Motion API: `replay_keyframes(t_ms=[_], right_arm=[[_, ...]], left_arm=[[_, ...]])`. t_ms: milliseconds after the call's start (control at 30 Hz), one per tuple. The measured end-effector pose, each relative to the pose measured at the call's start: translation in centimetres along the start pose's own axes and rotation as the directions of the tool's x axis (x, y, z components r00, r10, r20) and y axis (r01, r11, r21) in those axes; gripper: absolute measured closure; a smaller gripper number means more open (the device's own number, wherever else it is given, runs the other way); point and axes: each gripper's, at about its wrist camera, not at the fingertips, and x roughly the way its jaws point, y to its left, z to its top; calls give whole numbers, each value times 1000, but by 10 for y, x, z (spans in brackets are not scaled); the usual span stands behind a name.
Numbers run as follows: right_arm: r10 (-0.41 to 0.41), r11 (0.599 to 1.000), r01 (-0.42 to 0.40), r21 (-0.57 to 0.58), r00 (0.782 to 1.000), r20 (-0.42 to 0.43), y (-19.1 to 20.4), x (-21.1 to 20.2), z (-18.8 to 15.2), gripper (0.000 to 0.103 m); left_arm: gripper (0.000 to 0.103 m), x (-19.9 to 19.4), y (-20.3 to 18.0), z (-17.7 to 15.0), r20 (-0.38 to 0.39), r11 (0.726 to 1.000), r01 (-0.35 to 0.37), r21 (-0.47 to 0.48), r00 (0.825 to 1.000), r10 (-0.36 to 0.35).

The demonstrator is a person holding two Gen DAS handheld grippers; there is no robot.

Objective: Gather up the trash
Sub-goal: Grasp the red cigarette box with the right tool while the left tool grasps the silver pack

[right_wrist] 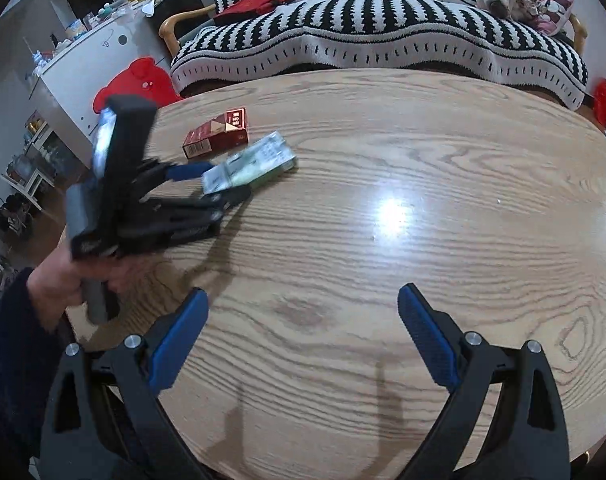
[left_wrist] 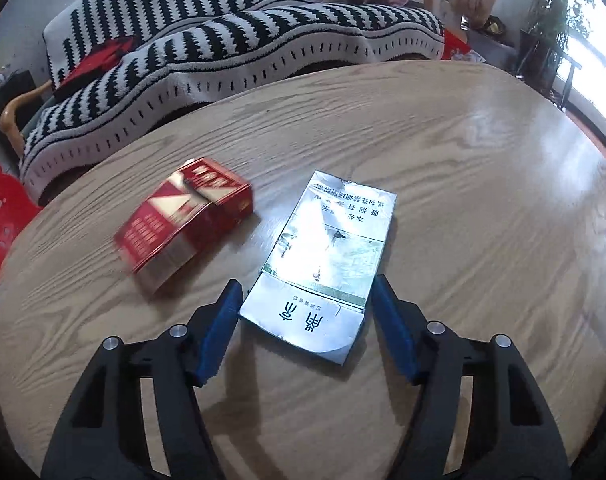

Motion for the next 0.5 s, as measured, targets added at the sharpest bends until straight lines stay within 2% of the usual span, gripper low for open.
replay_keyframes(t_ms=[133, 233, 400, 500], right_arm=[[4, 1000, -4, -17, 1000, 3, 10, 10, 8, 11], [6, 1000, -6, -30, 1000, -4, 21, 23, 17, 11], [22, 997, -23, -69, 1000, -14, 53, 58, 54, 11], [-4, 991, 3, -135, 1000, -10, 80, 90, 84, 11]], left_arm=[[38, -51, 18, -20, 23, 998, -1, -60, 1000, 2], [38, -93, 38, -37, 29, 990, -48, -129, 998, 52], [38, -143, 67, -78, 45, 952, -153, -265, 984, 171], [38, -149, 83, -95, 40, 922, -173, -346, 979, 199]])
